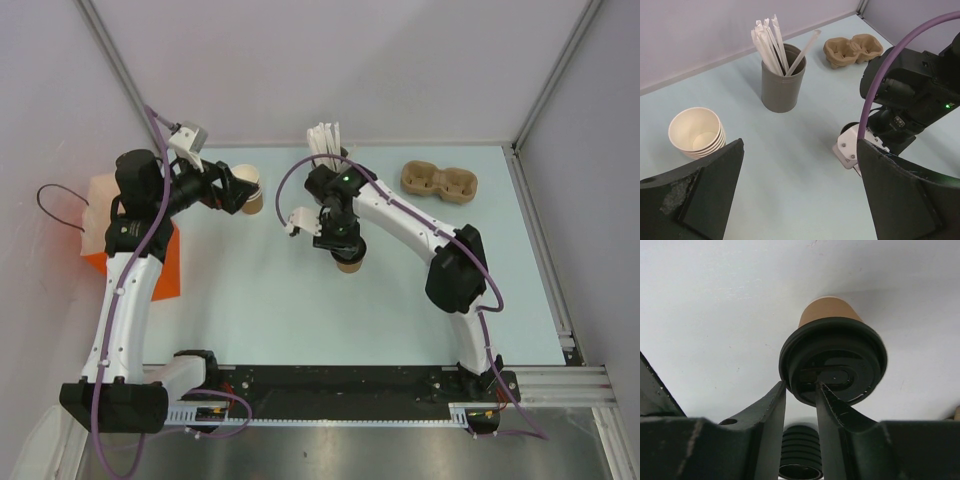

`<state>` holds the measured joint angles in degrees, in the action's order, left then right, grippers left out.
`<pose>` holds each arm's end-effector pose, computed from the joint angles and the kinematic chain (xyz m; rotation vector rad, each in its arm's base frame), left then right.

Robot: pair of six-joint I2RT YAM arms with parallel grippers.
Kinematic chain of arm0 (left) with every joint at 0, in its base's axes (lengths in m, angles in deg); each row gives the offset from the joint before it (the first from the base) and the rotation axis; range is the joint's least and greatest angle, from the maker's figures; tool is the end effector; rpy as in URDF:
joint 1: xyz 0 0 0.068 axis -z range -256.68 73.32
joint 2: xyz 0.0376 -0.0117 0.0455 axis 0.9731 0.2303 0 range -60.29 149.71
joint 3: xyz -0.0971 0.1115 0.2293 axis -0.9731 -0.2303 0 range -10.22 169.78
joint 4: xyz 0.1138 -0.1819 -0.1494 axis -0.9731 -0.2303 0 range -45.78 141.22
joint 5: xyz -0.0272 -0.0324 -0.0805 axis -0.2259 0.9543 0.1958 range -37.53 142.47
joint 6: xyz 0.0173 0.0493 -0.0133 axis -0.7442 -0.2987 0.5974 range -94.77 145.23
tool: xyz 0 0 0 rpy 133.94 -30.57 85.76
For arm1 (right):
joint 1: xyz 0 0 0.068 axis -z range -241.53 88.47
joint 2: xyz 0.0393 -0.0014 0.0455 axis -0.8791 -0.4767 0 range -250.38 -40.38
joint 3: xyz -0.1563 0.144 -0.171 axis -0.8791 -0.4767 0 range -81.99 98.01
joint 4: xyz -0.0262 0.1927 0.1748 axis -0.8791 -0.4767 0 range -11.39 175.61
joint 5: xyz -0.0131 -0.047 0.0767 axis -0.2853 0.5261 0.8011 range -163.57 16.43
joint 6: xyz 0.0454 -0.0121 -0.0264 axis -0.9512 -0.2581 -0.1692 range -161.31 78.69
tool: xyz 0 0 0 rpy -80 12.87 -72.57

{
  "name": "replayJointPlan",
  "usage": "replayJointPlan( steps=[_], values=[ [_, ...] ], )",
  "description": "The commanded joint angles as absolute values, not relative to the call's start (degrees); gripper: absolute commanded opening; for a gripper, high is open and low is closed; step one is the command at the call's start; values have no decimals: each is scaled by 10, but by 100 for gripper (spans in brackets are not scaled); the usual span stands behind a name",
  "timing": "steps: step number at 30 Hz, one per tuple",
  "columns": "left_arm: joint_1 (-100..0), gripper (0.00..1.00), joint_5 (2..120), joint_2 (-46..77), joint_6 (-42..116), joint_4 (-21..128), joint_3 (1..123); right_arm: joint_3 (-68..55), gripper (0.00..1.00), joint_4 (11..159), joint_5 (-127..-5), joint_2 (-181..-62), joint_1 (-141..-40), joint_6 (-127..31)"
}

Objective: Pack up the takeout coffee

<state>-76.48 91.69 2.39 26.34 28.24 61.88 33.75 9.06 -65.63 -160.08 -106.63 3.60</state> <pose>0.2294 -0.0233 0.4235 0.4718 1.7338 -0.6321 0.2911 0.2991 0.2780 -2.1119 2.0873 0.2065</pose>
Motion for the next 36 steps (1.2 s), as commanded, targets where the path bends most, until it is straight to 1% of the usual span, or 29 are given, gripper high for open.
replayJointPlan(
  steps=[1,2,4,5,8,10,13,14,15,18,20,23,27,31,34,36],
  values=[
    [-764,99,932,26,270,302,620,392,38,74,-658,-1574,-1052,24],
    [-764,100,935,26,270,301,620,400,42,76,-654,-1563,-1049,21],
    [-764,99,939,27,272,301,620,414,46,81,-638,-1552,-1039,11],
    [-764,99,943,27,272,301,620,414,51,85,-633,-1543,-1036,6],
    [-764,99,953,29,275,301,618,393,57,117,-615,-1504,-1019,-22],
    [-759,99,962,32,274,300,616,353,58,161,-604,-1468,-1006,-56],
    [-726,99,945,36,257,290,616,297,59,229,-561,-1415,-966,-106],
    [-712,99,934,39,254,286,616,257,59,244,-527,-1400,-940,-119],
    [-684,99,913,41,236,279,617,239,59,277,-511,-1374,-927,-131],
    [-637,99,895,67,228,268,625,159,59,335,-447,-1339,-869,-170],
    [-613,100,893,100,230,261,633,116,59,357,-403,-1312,-830,-193],
    [-563,99,851,129,211,253,632,82,59,369,-354,-1292,-797,-206],
    [-524,99,834,205,203,245,631,37,59,395,-321,-1272,-784,-214],
    [-516,100,862,268,203,233,636,7,58,416,-297,-1264,-781,-228],
    [-515,99,897,295,207,241,626,-9,57,432,-284,-1264,-776,-243],
    [-515,99,900,304,208,251,621,-16,57,445,-277,-1264,-770,-251]
  ],
)
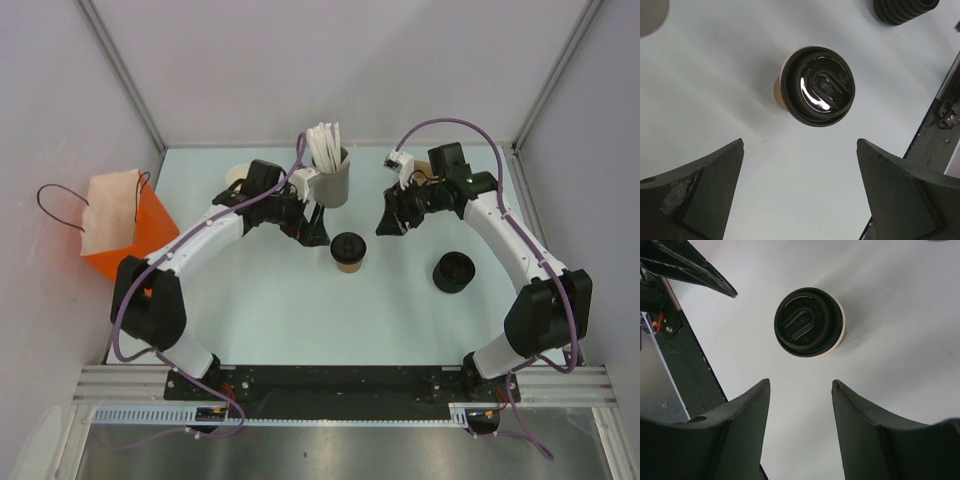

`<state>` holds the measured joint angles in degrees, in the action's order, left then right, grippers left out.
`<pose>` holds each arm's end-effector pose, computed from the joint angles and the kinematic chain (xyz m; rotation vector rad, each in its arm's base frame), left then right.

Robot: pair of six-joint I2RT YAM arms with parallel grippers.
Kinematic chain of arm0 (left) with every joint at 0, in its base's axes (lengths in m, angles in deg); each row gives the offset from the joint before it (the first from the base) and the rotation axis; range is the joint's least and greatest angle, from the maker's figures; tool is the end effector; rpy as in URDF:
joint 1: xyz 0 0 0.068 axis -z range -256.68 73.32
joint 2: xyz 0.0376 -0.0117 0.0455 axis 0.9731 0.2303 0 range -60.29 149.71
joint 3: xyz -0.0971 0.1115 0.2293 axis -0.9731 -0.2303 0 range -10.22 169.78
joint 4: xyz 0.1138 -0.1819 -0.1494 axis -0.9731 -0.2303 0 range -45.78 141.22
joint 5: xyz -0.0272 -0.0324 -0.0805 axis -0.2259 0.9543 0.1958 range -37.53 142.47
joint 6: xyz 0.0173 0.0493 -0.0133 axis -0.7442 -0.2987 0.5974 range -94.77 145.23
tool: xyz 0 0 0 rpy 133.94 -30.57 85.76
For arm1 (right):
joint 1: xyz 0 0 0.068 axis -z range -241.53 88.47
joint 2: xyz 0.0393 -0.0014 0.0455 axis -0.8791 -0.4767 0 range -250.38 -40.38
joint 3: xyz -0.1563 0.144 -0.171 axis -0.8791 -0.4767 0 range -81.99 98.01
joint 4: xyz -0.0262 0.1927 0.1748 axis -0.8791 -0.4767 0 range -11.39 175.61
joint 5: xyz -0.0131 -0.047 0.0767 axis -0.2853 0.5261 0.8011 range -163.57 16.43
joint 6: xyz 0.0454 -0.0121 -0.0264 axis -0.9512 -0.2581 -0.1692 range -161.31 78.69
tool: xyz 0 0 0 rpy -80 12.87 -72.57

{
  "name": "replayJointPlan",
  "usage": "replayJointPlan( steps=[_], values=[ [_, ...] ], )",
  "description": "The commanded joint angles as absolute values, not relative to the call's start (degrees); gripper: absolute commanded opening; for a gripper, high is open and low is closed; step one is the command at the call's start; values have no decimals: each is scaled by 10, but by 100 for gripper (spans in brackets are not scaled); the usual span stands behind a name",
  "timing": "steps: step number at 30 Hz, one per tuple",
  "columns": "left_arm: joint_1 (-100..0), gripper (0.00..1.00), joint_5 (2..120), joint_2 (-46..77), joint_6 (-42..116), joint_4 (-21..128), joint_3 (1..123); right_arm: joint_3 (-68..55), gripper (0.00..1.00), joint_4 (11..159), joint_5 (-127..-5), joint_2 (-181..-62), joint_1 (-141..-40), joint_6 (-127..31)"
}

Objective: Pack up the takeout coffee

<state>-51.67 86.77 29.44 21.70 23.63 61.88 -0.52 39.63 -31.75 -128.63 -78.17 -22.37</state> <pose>0.3026 -0.1633 0.2871 0.8642 2.1919 -0.8883 0.3028 0.1153 0.3280 -1.0035 2.1397 0.8795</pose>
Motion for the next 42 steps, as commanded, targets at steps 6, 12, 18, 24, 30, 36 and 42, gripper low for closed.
replayJointPlan(
  steps=[6,12,18,24,30,36,42],
  values=[
    [-514,99,889,340,209,254,622,-32,55,444,-263,-1283,-757,-256],
    [-514,99,864,357,212,258,619,-46,54,461,-276,-1300,-757,-272],
    [-513,99,856,380,217,253,640,-57,54,473,-285,-1305,-759,-277],
    [-513,100,845,398,215,254,648,-77,54,505,-309,-1319,-762,-301],
    [-513,99,854,411,223,254,661,-78,54,533,-349,-1349,-778,-325],
    [-510,99,859,421,222,249,669,-78,54,541,-385,-1370,-788,-336],
    [-506,99,861,427,223,249,671,-79,53,542,-422,-1376,-779,-348]
  ],
)
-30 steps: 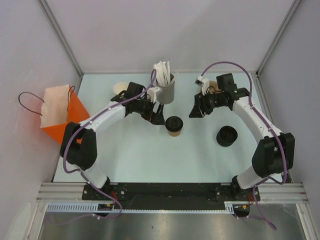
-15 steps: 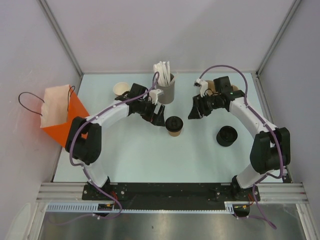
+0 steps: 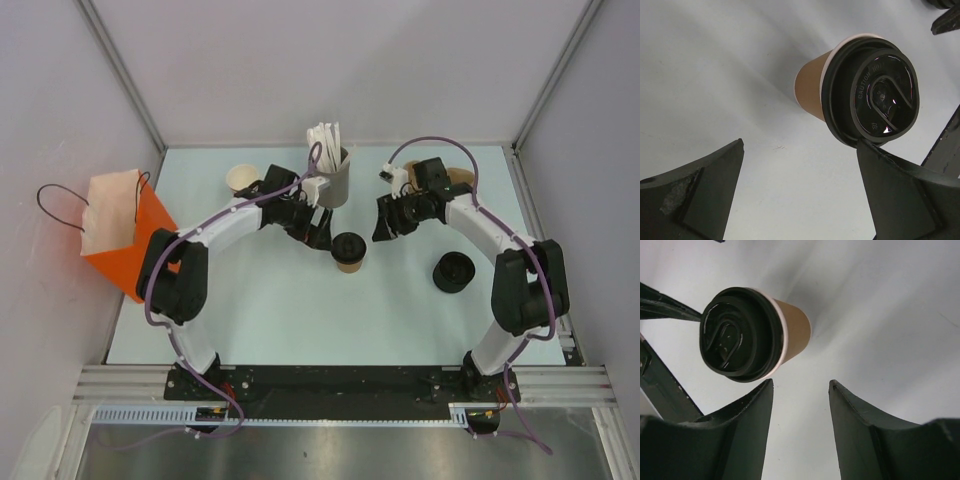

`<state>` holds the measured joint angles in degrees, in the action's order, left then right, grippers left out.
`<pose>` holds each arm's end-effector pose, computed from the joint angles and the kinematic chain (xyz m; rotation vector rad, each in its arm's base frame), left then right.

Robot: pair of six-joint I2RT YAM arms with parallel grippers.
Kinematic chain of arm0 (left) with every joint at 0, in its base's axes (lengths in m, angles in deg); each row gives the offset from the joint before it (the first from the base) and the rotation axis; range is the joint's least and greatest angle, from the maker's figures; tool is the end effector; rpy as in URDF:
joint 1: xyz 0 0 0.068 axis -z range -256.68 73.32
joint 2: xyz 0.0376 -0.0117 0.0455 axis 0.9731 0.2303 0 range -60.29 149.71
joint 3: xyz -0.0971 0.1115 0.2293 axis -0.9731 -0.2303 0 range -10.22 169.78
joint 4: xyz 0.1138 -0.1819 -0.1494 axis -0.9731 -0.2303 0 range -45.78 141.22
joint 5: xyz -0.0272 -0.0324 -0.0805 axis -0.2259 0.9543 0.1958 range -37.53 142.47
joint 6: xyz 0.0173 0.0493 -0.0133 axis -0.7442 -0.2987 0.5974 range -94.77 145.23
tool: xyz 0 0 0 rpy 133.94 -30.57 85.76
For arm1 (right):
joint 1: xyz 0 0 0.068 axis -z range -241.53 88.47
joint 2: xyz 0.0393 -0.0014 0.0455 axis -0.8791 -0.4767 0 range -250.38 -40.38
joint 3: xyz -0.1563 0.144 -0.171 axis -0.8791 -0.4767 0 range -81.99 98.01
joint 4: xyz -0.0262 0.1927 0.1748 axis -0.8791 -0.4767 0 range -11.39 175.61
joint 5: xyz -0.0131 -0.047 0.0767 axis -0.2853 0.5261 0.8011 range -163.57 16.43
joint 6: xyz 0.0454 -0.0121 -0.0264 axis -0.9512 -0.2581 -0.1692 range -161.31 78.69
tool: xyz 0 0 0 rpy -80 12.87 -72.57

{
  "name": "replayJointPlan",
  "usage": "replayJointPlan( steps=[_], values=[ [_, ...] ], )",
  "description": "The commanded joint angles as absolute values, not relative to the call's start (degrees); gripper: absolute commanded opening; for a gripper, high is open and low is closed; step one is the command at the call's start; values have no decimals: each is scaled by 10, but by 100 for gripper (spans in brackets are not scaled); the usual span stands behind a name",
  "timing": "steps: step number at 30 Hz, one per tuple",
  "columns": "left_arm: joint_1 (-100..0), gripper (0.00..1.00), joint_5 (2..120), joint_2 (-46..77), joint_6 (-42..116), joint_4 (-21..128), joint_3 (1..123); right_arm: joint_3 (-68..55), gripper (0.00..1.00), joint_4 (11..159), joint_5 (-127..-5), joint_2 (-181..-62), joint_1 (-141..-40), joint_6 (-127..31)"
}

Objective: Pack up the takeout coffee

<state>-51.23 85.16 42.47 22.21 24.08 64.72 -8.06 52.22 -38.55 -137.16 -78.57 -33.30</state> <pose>0.3373 -0.1818 0.2246 0.8446 2.3814 -0.8784 0.3359 0.1243 0.2500 -0.7698 2.3697 0.8393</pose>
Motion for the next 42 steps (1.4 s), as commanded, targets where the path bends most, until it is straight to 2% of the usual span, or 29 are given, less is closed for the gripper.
replayJointPlan(
  steps=[1,16,29,36,42],
  values=[
    [-504,99,860,427,224,249,670,-79,53,542,-426,-1381,-778,-348],
    [-500,100,858,430,224,249,672,-78,54,537,-462,-1418,-809,-343],
    [-501,99,914,417,221,244,709,-78,54,527,-438,-1397,-764,-344],
    [-501,99,942,452,247,244,736,-78,59,517,-404,-1385,-758,-333],
    [-496,99,947,468,248,260,722,-78,70,506,-361,-1368,-754,-321]
  ],
)
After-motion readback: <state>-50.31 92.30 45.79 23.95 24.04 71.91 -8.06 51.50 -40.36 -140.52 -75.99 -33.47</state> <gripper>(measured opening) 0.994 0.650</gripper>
